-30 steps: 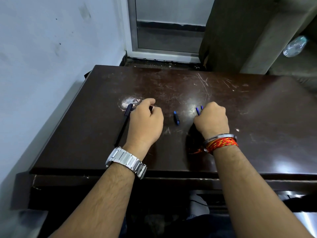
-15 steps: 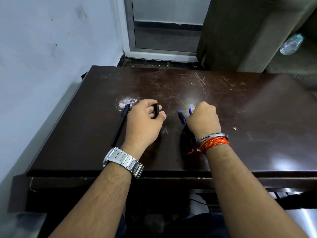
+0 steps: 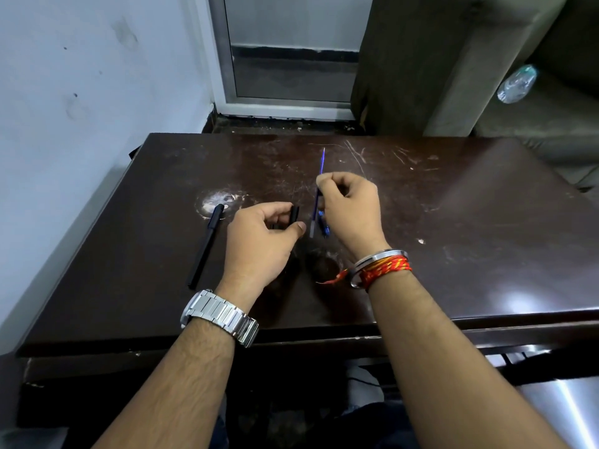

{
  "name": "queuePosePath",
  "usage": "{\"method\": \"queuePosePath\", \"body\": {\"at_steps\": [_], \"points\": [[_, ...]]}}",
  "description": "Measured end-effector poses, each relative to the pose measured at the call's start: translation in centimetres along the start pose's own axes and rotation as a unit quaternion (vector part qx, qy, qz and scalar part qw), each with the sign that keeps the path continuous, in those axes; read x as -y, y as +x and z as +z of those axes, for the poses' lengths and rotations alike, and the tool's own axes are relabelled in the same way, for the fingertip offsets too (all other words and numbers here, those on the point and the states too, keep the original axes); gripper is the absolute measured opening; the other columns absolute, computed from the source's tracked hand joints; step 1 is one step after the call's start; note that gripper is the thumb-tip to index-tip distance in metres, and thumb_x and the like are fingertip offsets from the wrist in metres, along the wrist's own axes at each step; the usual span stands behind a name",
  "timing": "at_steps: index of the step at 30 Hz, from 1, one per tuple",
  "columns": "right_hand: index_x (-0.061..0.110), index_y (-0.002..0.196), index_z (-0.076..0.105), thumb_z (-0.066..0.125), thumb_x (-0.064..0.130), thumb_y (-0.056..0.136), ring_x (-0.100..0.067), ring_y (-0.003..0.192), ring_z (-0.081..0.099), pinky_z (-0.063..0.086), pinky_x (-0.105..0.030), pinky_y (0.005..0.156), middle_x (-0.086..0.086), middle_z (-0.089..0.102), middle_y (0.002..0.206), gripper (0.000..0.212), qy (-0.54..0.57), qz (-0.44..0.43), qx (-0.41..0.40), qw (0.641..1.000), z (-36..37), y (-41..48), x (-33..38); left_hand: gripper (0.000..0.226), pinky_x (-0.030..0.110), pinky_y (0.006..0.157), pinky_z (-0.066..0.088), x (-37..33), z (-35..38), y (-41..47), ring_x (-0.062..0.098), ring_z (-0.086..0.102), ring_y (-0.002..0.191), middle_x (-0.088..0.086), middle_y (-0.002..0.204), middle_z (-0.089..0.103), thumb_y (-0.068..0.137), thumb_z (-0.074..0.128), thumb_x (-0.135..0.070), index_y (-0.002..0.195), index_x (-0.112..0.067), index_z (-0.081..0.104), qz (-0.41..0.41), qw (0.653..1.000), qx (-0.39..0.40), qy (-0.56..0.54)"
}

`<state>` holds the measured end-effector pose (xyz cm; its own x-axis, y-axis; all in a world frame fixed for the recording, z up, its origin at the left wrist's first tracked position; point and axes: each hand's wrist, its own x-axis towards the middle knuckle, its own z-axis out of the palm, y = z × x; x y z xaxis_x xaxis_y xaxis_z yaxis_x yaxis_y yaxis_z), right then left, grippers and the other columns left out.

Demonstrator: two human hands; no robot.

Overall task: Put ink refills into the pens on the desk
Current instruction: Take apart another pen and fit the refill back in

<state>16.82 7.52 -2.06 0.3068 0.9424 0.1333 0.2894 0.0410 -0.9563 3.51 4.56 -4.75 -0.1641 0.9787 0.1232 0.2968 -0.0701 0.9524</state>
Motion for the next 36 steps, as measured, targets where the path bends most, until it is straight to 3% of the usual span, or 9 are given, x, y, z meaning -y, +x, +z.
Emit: {"method": "queuePosePath", "body": {"at_steps": [3,7,13,18,22,26,29,33,36], "points": [[0.021,0.084,0.071,0.061,0.025,0.094,-0.007,0.058,0.059,0.056,-0.032,0.06,0.006,0.065,0.062,0.014,0.092,-0.016,-0.027,0.995,0.1,0.1,0.4,0.025,0.027,0.072,0.06,0.1,0.1,0.0,0.006,0.074,0.068,-0.016,0.081,0.076,0.077,0.083,-0.018,0.097,-0.031,0.076,-0.006,1.0,0.013,0.003],[0.016,0.092,0.071,0.061,0.023,0.096,-0.008,0.063,0.062,0.055,-0.023,0.061,0.002,0.067,0.074,0.013,0.128,-0.055,-0.069,0.988,0.2,0.2,0.7,0.023,0.02,0.066,0.054,0.0,0.1,-0.2,0.003,0.072,0.064,-0.026,0.08,0.073,0.076,0.083,-0.017,0.088,-0.034,0.075,-0.009,1.0,0.027,0.011],[0.012,0.096,0.07,0.06,0.021,0.097,-0.009,0.065,0.063,0.054,-0.02,0.061,-0.003,0.068,0.079,0.014,0.141,-0.062,-0.074,0.985,0.2,0.2,0.6,0.023,0.027,0.07,0.059,-0.3,0.0,-0.3,0.005,0.073,0.065,-0.027,0.081,0.073,0.076,0.083,-0.014,0.087,-0.033,0.075,-0.01,0.999,0.032,0.006],[0.018,0.092,0.068,0.06,0.021,0.097,-0.005,0.063,0.063,0.055,-0.021,0.06,0.001,0.067,0.075,0.01,0.145,-0.081,-0.082,0.983,0.3,0.0,0.8,0.021,0.03,0.07,0.061,-0.4,0.2,-0.5,0.007,0.073,0.065,-0.025,0.081,0.074,0.076,0.082,-0.014,0.09,-0.029,0.076,-0.009,0.999,0.039,0.005],[0.017,0.086,0.071,0.065,0.02,0.093,-0.01,0.064,0.062,0.06,-0.039,0.067,0.002,0.066,0.069,0.009,0.104,-0.049,-0.022,0.993,0.9,-0.3,0.6,0.019,0.041,0.075,0.063,-0.5,0.2,-0.4,0.012,0.075,0.068,-0.013,0.082,0.077,0.076,0.081,-0.015,0.089,-0.028,0.076,-0.005,0.999,0.033,-0.007],[0.012,0.068,0.073,0.07,0.024,0.079,-0.003,0.056,0.058,0.052,-0.025,0.054,0.004,0.064,0.059,0.016,0.077,-0.029,0.034,0.996,1.2,-0.9,0.7,0.019,0.042,0.076,0.063,-0.7,0.1,-0.3,0.017,0.076,0.074,-0.011,0.083,0.077,0.076,0.083,-0.017,0.085,-0.032,0.074,-0.004,0.999,0.01,-0.032],[0.008,0.066,0.073,0.057,0.028,0.077,-0.009,0.057,0.056,0.047,-0.028,0.056,-0.011,0.068,0.064,0.028,0.069,0.001,0.015,0.998,0.7,-0.8,0.7,0.024,0.035,0.075,0.063,-0.6,0.1,-0.1,0.015,0.076,0.075,-0.007,0.086,0.078,0.079,0.081,-0.01,0.087,-0.032,0.074,-0.005,0.999,0.002,-0.046],[0.008,0.061,0.063,0.051,0.021,0.084,-0.008,0.049,0.051,0.038,-0.021,0.047,-0.006,0.06,0.056,0.029,-0.125,-0.005,-0.026,0.992,-0.3,-0.3,0.0,0.029,0.02,0.064,0.058,-0.6,0.0,-0.1,0.015,0.076,0.074,-0.006,0.086,0.077,0.079,0.08,-0.009,0.085,-0.036,0.071,-0.005,0.998,-0.009,-0.055],[0.005,0.084,0.068,0.058,0.018,0.085,-0.028,0.08,0.064,0.054,-0.029,0.073,-0.013,0.066,0.088,0.015,-0.309,0.013,0.054,0.949,-0.4,-0.2,-1.0,0.028,0.034,0.07,0.063,-0.5,0.0,-0.1,0.021,0.077,0.076,-0.001,0.086,0.077,0.08,0.079,-0.008,0.085,-0.034,0.07,-0.022,0.997,-0.012,-0.07]]}}
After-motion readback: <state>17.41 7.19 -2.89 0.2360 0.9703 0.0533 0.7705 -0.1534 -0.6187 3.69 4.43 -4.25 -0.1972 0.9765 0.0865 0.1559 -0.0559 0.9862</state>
